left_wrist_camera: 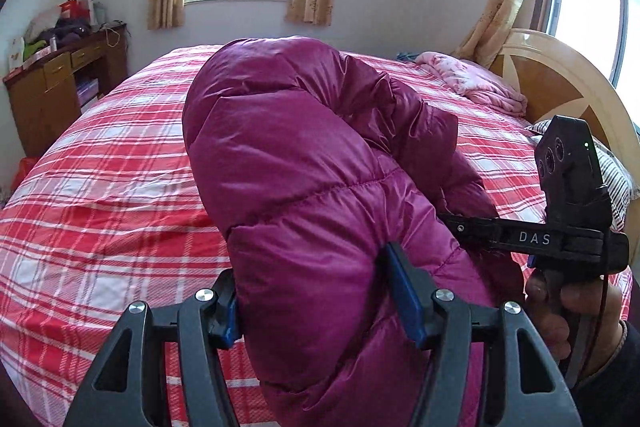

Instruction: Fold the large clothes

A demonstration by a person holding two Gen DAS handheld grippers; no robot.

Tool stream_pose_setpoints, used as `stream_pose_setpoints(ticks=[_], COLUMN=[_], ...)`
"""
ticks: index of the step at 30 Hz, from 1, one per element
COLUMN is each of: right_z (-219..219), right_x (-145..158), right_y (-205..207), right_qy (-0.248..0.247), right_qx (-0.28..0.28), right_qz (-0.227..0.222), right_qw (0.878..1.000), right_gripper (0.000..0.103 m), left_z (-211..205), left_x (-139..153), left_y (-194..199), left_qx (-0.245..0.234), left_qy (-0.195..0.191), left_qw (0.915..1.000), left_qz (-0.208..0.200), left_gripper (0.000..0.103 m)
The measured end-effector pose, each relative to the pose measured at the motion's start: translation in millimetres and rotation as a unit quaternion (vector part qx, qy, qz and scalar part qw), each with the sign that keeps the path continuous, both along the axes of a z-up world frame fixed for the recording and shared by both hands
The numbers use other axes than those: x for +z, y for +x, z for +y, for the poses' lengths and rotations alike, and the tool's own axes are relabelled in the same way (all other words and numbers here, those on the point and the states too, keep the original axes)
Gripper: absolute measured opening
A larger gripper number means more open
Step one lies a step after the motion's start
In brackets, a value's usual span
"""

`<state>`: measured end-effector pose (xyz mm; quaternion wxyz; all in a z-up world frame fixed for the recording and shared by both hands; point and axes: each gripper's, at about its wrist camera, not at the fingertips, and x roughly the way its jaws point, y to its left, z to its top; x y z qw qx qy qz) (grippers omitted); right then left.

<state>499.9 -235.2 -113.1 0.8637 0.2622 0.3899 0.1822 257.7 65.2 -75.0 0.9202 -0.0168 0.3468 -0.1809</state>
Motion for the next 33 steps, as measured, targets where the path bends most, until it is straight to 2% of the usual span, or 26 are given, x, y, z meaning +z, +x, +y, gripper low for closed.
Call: stream_pose_setpoints(ticks=[5,10,17,27,33], right_z=[19,42,45,68,57], right_x=[-4,-13,-26,-27,-35], right_y=[36,71,115,146,151], right_qy=[-0.008,-0.012,-0.016,-0.033,-0.022], right_qx=[0.033,0.059,0.079,0.089,0.08], right_qz=[0.007,0.017,0.029,0.04,0.054], right_qw=[0.999,0.998,0.996,0.995,0.995], right_gripper=[0.02,0.02,0.02,0.02,0.022], left_z=[34,51,69,85,88], left_x=[-7,-11,-19,-35,-46], left_y=[-3,-2,1,-2,3], left_qx=[0.031,0.054,0.071,0.084,0.103], left_qy=[-0.002,-0.001,-0.001,-0.001,0.008], left_qw=[0.9995,0.9985,0.9973,0.9961,0.9937], left_qz=[0.005,0.008,0.016,0.026,0.043], left_gripper=[0.062,0.062,0.062,0.063,0.073])
